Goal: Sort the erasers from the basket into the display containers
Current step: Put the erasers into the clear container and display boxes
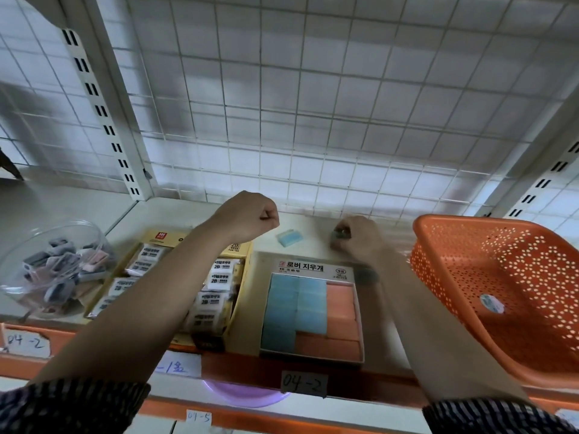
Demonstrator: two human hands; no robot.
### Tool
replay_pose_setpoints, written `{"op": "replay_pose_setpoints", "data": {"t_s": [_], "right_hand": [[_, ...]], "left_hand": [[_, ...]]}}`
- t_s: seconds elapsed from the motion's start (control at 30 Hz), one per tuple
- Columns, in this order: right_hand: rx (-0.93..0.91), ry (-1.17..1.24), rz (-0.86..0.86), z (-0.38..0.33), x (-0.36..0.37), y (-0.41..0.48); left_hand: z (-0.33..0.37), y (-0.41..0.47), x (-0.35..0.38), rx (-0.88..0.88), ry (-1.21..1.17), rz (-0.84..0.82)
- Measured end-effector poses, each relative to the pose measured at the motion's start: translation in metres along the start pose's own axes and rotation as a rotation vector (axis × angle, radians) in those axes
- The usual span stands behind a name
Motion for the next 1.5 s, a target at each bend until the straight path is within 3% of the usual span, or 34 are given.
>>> {"op": "replay_pose_setpoints", "data": {"t_s": [0.2, 0.33, 0.43, 0.67, 0.83, 1.07, 1.3, 1.5], "right_hand": [[0.096, 0.428, 0.136, 0.002, -0.015, -0.040], [0.010, 0.726, 0.168, -0.005, -0.020, -0.070], [-0.080, 0.799, 0.099, -0.012, -0.019, -0.088], [-0.187, 0.902, 0.004, -0.026, -0.021, -0.118], [-0.202, 1.018, -0.082, -0.036, -0.013, -0.130], [-0.177, 1.024, -0.111, -0.041, -0.010, -0.140], [-0.137, 0.729, -0.371, -0.056, -0.004, -0.159], [-0.089, 0.423, -0.296, -0.057, -0.003, -0.164]], "left_hand": [[0.006, 0.036, 0.036, -0.024, 0.136, -0.173], [0.004, 0.055, 0.057, -0.070, 0.235, -0.221], [0.010, 0.059, 0.064, -0.058, 0.312, -0.226], [0.019, 0.051, 0.060, -0.010, 0.253, -0.213], [0.036, 0.023, 0.033, 0.067, 0.069, -0.095], [0.045, -0.033, 0.009, 0.076, -0.174, 0.003], [0.029, -0.055, 0.017, 0.040, -0.243, 0.076], [0.022, -0.062, 0.020, 0.026, -0.344, 0.134]]}}
Point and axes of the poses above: each hand's wrist, its own y-axis towards the middle knuckle, its own x-axis out of the palm, z = x × y, the point moved 7 cm from there along y, towards the middle knuckle, and after that the axes turned 4 degrees about y, right-handed, at the moved point
